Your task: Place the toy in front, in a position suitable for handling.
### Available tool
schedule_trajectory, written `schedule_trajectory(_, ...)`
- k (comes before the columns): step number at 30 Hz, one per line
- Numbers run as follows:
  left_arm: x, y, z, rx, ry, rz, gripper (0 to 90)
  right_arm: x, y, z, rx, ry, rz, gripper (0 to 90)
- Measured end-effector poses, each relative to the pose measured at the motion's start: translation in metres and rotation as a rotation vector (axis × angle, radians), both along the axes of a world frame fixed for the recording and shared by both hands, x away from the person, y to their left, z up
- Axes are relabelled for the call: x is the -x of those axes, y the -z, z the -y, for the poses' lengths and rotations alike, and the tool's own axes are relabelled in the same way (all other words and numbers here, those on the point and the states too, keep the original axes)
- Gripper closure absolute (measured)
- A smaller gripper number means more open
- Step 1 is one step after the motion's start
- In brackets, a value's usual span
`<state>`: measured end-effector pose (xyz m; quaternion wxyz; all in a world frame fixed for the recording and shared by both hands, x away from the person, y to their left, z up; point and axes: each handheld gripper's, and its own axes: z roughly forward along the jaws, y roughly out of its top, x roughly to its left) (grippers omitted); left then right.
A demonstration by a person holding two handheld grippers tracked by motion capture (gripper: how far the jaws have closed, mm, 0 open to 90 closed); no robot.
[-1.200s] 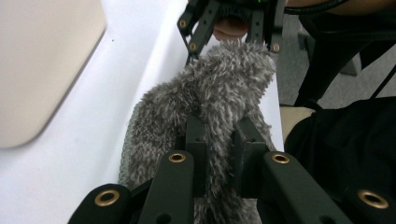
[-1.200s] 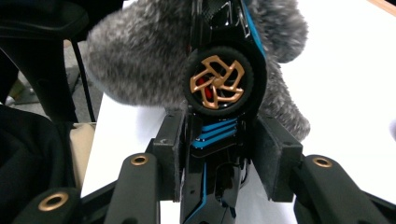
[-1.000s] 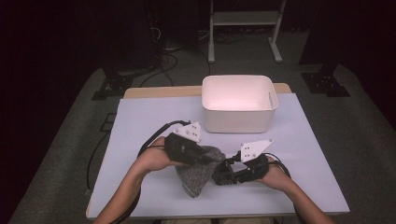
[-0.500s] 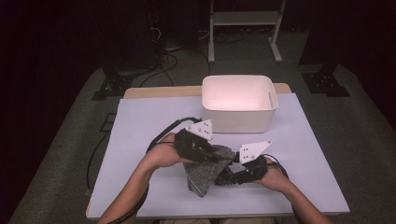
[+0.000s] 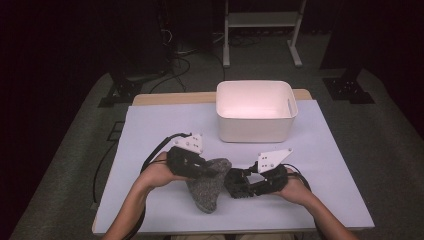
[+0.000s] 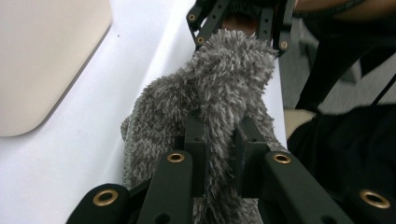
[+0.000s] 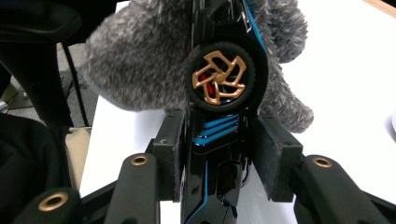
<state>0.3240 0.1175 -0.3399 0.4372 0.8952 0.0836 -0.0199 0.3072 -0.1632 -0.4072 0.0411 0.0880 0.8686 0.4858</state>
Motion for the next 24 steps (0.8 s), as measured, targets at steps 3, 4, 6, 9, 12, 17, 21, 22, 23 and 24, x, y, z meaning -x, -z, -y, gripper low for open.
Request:
schedule_trajectory(3, -0.001, 0.005, -0.005, 0.041, -0.007, -0.028, 78.7, 0.002, -0.001, -0.003, 0.008, 0.010, 0.000, 55.9)
schedule_trajectory(4, -0.002, 0.007, -0.006, 0.050, -0.006, -0.036, 78.7, 0.002, -0.002, -0.004, 0.005, 0.013, -0.001, 56.0)
schedule_trajectory(6, -0.002, 0.007, -0.006, 0.051, -0.005, -0.035, 78.8, 0.002, -0.004, -0.006, 0.001, 0.017, 0.008, 56.3)
schedule_trajectory(9, -0.002, 0.005, -0.006, 0.045, -0.006, -0.031, 78.7, 0.001, -0.007, -0.009, 0.001, 0.016, 0.014, 57.1)
schedule_trajectory(12, -0.003, 0.004, -0.005, 0.044, -0.008, -0.028, 78.8, 0.001, -0.014, -0.014, 0.003, 0.007, 0.033, 58.2)
schedule_trajectory(17, -0.002, 0.000, -0.007, 0.032, -0.012, -0.025, 78.7, -0.001, -0.019, -0.022, 0.010, -0.017, 0.042, 62.5)
schedule_trajectory(21, -0.002, -0.004, -0.012, 0.029, -0.024, -0.016, 78.7, -0.003, -0.021, -0.025, 0.021, -0.016, 0.045, 62.6)
schedule_trajectory(22, -0.002, -0.005, -0.013, 0.024, -0.028, -0.012, 78.7, -0.004, -0.021, -0.026, 0.019, -0.016, 0.045, 62.6)
schedule_trajectory(23, -0.001, -0.006, -0.013, 0.023, -0.029, -0.011, 78.7, -0.005, -0.022, -0.028, 0.018, -0.015, 0.048, 62.7)
schedule_trajectory(24, -0.002, -0.008, -0.015, 0.021, -0.031, -0.003, 78.7, -0.006, -0.022, -0.029, 0.016, -0.016, 0.048, 62.7)
